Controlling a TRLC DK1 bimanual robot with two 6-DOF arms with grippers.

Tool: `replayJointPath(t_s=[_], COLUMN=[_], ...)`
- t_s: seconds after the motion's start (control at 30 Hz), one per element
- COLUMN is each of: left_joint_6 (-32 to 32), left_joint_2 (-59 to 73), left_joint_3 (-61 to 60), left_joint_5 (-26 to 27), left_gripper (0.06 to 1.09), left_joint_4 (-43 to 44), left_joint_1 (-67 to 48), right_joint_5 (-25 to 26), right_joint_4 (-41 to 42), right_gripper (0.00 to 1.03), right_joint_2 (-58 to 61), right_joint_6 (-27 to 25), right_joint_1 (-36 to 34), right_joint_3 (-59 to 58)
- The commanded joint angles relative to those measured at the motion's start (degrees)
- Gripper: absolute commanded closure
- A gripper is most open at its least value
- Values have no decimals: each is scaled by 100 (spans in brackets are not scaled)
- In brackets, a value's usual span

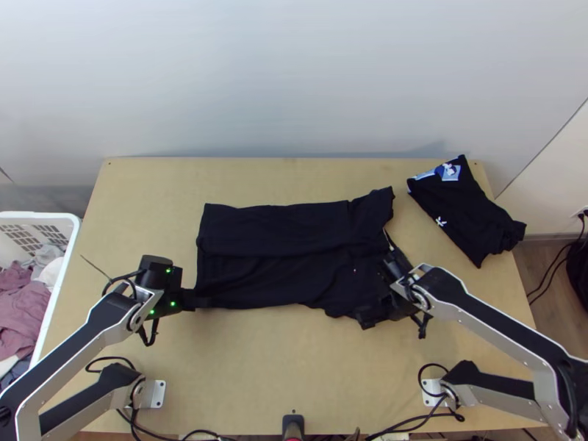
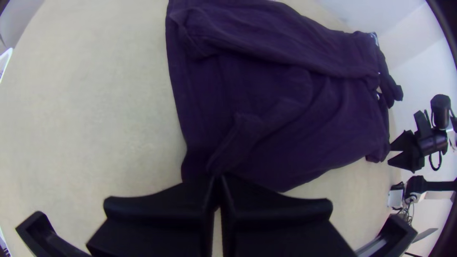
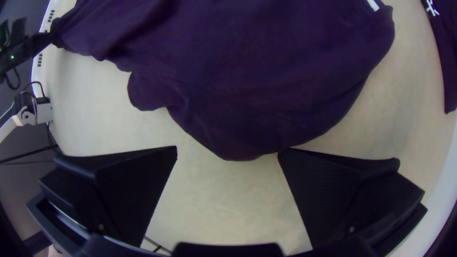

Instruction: Fold the t-shirt

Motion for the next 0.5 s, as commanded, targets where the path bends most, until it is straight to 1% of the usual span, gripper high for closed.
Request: replayJointPath(t_s=[0.0, 0.1, 0.13, 0.2, 0.27, 0.3, 0.47], left_joint_6=[-17, -17, -26, -44, -87, -87, -96], left_joint_2=[-45, -9, 17, 35, 43, 43, -1], left_joint_3=[50, 41, 50, 68, 85, 85, 173], left_joint_5=[-17, -17, -17, -8, -8, -8, 27], left_gripper=[105, 105, 105, 105, 105, 105, 105], left_joint_4=[-27, -18, -10, -1, -1, -1, -89], left_joint_1=[119, 145, 154, 163, 180, 198, 383], right_joint_5=[59, 130, 156, 209, 235, 235, 235], right_joint_4=[356, 584, 654, 777, 839, 848, 804], right_gripper=[14, 20, 28, 52, 87, 98, 100], right_joint_2=[415, 521, 539, 521, 433, 398, -191], right_joint_6=[-53, -44, -44, -35, -44, -35, -26], right_joint_1=[137, 110, 93, 93, 93, 57, -197], right_joint_3=[-110, -145, -145, -119, -93, -75, 74])
